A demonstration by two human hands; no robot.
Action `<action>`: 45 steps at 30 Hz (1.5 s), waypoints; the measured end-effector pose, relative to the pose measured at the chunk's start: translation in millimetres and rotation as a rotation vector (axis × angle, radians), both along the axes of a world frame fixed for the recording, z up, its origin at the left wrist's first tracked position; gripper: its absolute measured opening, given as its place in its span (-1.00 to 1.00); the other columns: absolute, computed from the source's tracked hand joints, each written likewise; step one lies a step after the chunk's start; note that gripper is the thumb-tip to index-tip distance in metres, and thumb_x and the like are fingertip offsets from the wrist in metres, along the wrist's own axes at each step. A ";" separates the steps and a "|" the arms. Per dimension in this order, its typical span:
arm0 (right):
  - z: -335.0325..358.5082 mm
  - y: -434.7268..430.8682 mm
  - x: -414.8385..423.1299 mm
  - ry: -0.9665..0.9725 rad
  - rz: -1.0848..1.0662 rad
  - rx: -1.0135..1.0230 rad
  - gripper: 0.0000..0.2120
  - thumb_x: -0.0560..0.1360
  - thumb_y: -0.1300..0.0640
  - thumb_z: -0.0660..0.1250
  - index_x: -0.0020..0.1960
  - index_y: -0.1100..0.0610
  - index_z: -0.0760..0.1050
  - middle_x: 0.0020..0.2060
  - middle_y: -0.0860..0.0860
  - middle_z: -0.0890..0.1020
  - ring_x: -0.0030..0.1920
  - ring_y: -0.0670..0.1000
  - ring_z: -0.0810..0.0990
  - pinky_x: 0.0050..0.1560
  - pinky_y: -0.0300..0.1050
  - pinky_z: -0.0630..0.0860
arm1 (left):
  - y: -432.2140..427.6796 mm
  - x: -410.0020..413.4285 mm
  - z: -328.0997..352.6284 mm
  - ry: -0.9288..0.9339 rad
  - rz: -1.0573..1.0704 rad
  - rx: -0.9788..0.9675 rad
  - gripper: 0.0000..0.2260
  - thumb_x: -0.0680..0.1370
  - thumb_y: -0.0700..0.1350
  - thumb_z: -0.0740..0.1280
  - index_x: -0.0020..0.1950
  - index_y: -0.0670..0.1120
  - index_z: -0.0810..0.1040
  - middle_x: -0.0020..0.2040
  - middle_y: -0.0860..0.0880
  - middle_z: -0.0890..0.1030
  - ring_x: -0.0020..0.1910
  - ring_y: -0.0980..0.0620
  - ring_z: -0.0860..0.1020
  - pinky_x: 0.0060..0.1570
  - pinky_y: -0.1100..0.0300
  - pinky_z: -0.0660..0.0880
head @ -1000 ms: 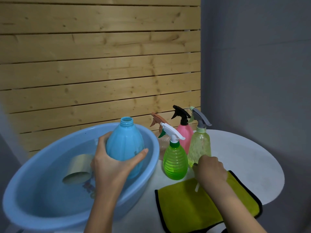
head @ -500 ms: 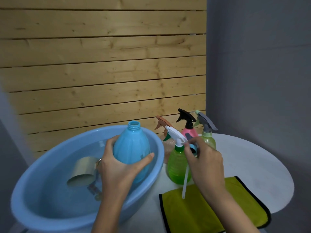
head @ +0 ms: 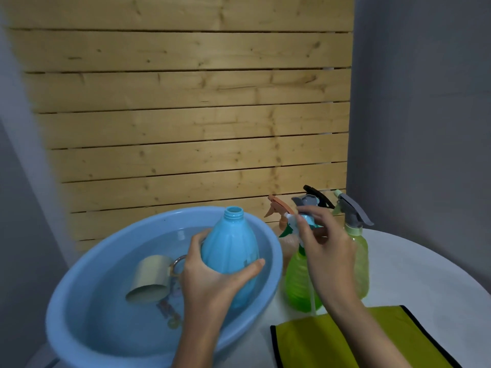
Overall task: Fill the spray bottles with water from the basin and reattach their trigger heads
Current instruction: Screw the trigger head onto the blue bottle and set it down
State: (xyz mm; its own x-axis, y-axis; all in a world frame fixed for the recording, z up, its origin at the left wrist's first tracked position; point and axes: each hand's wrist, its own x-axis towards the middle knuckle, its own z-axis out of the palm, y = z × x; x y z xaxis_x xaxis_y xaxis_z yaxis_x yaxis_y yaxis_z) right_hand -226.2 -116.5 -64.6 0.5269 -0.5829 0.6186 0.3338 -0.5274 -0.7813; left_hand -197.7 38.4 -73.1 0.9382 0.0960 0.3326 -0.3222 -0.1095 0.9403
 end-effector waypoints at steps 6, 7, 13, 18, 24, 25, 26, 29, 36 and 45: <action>31.0 15.7 20.1 -0.030 0.303 0.174 -0.90 0.57 0.20 0.28 0.04 0.06 0.53 -0.15 0.06 0.66 -0.18 0.01 0.62 -0.21 -0.26 0.52 | 2.8 5.9 0.2 -0.020 0.047 0.002 -0.38 0.03 -0.08 0.68 -0.06 0.15 0.42 -0.13 0.23 0.52 -0.15 0.33 0.48 -0.23 0.32 0.42; 38.0 18.2 24.9 -0.028 0.357 0.258 -0.90 0.58 0.20 0.27 0.05 0.07 0.52 -0.14 0.11 0.67 -0.18 -0.01 0.64 -0.20 -0.30 0.53 | 4.4 7.9 0.0 -0.029 0.055 0.008 -0.38 0.02 -0.08 0.68 -0.07 0.14 0.43 -0.13 0.23 0.53 -0.13 0.31 0.49 -0.19 0.26 0.44; 70.2 30.4 52.6 -0.047 0.712 0.713 -0.91 0.59 0.27 0.21 -0.02 0.11 0.40 -0.03 0.20 0.66 -0.10 0.05 0.68 0.08 -0.15 0.57 | 13.5 15.4 0.0 -0.051 0.116 0.052 -0.30 -0.11 0.10 0.62 -0.03 0.15 0.46 -0.13 0.23 0.55 -0.08 0.20 0.53 -0.06 0.11 0.52; 74.0 43.3 72.5 -0.029 0.905 0.823 -0.89 0.55 0.31 0.23 -0.08 0.14 0.35 -0.02 0.25 0.67 -0.10 0.11 0.63 0.03 -0.13 0.58 | 23.0 19.3 -2.2 -0.008 0.127 0.020 -0.33 -0.02 -0.03 0.68 0.00 0.13 0.47 -0.12 0.20 0.56 -0.11 0.25 0.52 -0.16 0.20 0.52; 62.7 53.2 87.1 0.137 0.931 0.662 -0.51 0.21 0.11 0.50 0.07 0.08 0.38 0.03 0.10 0.68 -0.10 -0.07 0.62 0.01 -0.21 0.47 | 28.9 20.6 -1.4 -0.012 0.205 -0.013 -0.34 -0.04 -0.06 0.69 -0.06 0.13 0.45 -0.13 0.24 0.55 -0.14 0.34 0.50 -0.14 0.25 0.47; 59.1 54.1 91.3 0.161 0.962 0.663 -0.50 0.25 0.12 0.50 0.13 0.10 0.40 0.05 0.08 0.68 -0.05 -0.09 0.63 0.02 -0.23 0.47 | 29.3 21.8 -1.2 -0.011 0.220 -0.014 -0.35 -0.05 -0.07 0.69 -0.08 0.13 0.45 -0.14 0.24 0.55 -0.15 0.38 0.50 -0.18 0.33 0.45; 55.6 54.5 94.2 0.173 0.999 0.673 -0.52 0.31 0.13 0.48 0.18 0.15 0.42 0.07 0.07 0.67 -0.03 -0.11 0.63 0.02 -0.26 0.49 | 29.7 22.3 -1.1 -0.008 0.227 -0.018 -0.35 -0.05 -0.07 0.69 -0.10 0.14 0.44 -0.15 0.23 0.56 -0.15 0.41 0.49 -0.23 0.39 0.43; 49.7 57.8 101.4 0.110 1.106 0.791 -0.79 0.50 0.25 0.32 0.11 0.30 0.51 -0.11 0.08 0.62 -0.16 -0.10 0.57 -0.08 -0.35 0.54 | 31.0 22.6 -1.0 0.000 0.240 -0.031 -0.35 -0.06 -0.07 0.69 -0.10 0.14 0.45 -0.17 0.22 0.57 -0.14 0.42 0.48 -0.28 0.40 0.40; 51.3 51.6 110.3 -0.052 1.145 1.240 -0.75 0.56 0.22 0.26 0.18 0.32 0.50 0.02 0.19 0.63 0.07 0.04 0.63 0.08 -0.17 0.58 | 35.2 21.2 -4.6 0.059 0.268 -0.024 -0.34 -0.04 -0.11 0.68 -0.05 0.11 0.46 -0.16 0.20 0.56 -0.17 0.30 0.49 -0.32 0.43 0.32; 55.5 51.3 116.5 -0.072 0.984 1.660 -0.81 0.55 0.24 0.29 0.08 0.35 0.42 0.02 0.33 0.58 -0.01 0.18 0.64 0.09 -0.04 0.59 | 36.8 21.0 -8.8 0.064 0.287 0.021 -0.31 -0.10 -0.05 0.67 -0.07 0.13 0.46 -0.19 0.18 0.58 -0.18 0.27 0.52 -0.28 0.43 0.34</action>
